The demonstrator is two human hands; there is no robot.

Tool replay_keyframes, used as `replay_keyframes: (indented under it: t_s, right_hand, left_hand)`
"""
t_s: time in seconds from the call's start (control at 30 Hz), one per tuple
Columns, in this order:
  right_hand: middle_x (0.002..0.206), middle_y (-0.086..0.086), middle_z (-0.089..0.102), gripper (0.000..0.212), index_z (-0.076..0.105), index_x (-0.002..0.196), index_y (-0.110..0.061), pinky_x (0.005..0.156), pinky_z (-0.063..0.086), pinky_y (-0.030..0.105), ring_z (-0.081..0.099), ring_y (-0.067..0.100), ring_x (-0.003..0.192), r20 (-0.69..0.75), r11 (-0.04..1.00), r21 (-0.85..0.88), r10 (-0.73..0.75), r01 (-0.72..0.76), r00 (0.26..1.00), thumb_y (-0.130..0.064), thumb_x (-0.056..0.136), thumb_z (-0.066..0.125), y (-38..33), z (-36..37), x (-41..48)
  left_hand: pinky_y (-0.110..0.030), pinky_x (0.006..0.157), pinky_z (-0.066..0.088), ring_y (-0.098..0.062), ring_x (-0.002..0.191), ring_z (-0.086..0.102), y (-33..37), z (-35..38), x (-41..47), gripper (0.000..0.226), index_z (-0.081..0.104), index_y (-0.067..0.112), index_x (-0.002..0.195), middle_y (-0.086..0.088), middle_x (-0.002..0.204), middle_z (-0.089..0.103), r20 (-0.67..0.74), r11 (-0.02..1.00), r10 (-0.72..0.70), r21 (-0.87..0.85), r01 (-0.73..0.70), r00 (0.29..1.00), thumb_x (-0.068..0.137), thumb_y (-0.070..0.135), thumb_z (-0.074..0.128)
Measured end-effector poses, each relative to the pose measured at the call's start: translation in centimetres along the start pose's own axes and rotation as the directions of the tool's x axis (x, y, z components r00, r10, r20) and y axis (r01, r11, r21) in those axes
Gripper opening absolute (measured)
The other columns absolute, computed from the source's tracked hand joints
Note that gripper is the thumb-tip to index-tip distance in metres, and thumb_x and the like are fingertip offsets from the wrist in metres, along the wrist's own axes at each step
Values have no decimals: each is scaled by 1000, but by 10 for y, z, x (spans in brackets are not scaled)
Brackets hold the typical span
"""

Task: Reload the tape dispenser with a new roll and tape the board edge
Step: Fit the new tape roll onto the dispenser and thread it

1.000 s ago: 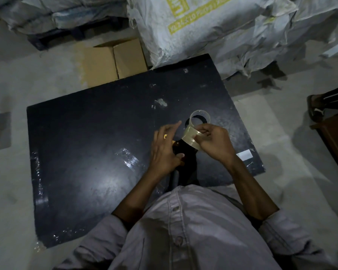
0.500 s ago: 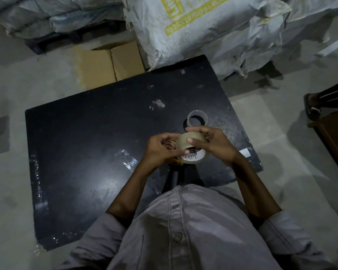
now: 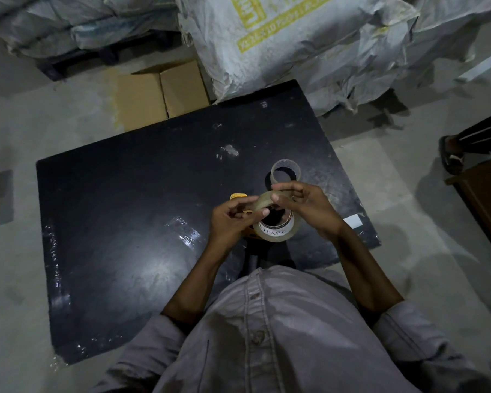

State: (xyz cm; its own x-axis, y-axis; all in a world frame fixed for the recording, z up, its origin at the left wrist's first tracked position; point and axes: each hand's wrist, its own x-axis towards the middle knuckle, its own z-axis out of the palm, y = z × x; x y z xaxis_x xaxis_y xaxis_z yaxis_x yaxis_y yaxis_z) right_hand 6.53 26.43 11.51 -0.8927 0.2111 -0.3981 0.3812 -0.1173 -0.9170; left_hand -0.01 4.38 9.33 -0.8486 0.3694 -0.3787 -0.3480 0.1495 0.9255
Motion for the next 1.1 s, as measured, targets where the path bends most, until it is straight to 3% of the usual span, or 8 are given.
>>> replay_keyframes:
  t_s: [0.1,0.23,0.37,0.47,0.63,0.8,1.0,1.1]
  right_hand:
    - [120,9,86,36,80,131,-14,98,68,59,82,37,113,-47,999,10,42,-42,998,-28,99,87,3,1,2]
    - [123,11,85,39,77,135,-9,99,69,48,82,35,115,-70,996,55,77,-73,995,-22,100,86,3,0,4]
    - [121,2,86,41,78,135,-22,85,71,53,86,32,100,-47,986,-43,160,-162,986,-38,98,87,3,-1,2]
    - [117,1,86,36,79,132,-23,65,71,45,87,25,95,-77,978,-112,170,-178,983,-40,100,85,7,1,1]
    - [116,1,86,32,83,128,-20,75,73,45,85,16,101,-157,971,-179,128,-155,979,-35,100,87,15,4,4]
    - [113,-1,82,30,82,126,-17,76,71,36,78,6,87,-302,923,-359,28,-141,953,-28,98,87,24,6,18]
    - [127,14,84,33,81,138,-14,100,59,40,78,33,115,-257,672,-738,-192,-64,947,-19,106,72,37,5,40]
    - [130,17,81,33,81,137,-13,99,59,40,77,36,117,-228,645,-763,-203,-45,952,-21,107,71,45,5,46]
  left_hand:
    - [-49,86,67,-34,104,82,-1,3,-1,39,85,13,117,-12,107,86,-55,997,-74,-41,71,996,81,21,99]
    - [-23,61,58,-10,68,76,4,8,-1,32,86,6,112,-2,82,84,-127,980,-164,-138,147,978,85,20,96]
    - [-19,47,52,-5,52,67,1,11,2,29,85,-1,111,4,67,76,-162,965,-216,-186,185,963,90,18,92]
    - [-22,54,55,-8,60,70,-6,8,6,29,87,4,107,2,74,79,-155,969,-222,-149,199,963,89,25,94]
    - [-38,74,66,-25,79,80,-16,3,14,34,87,11,112,-14,95,85,-76,965,-255,-84,249,964,86,30,96]
    - [-35,60,67,-30,64,74,-20,7,22,40,80,6,122,-32,103,80,-25,951,-294,-105,290,955,89,22,94]
    - [-44,64,68,-20,73,79,-30,-1,36,57,78,35,120,0,90,82,-192,912,-223,305,273,956,76,70,87]
    - [-36,76,65,-12,85,79,-28,-9,45,41,83,33,114,9,89,81,-241,878,-35,455,145,970,86,64,83]
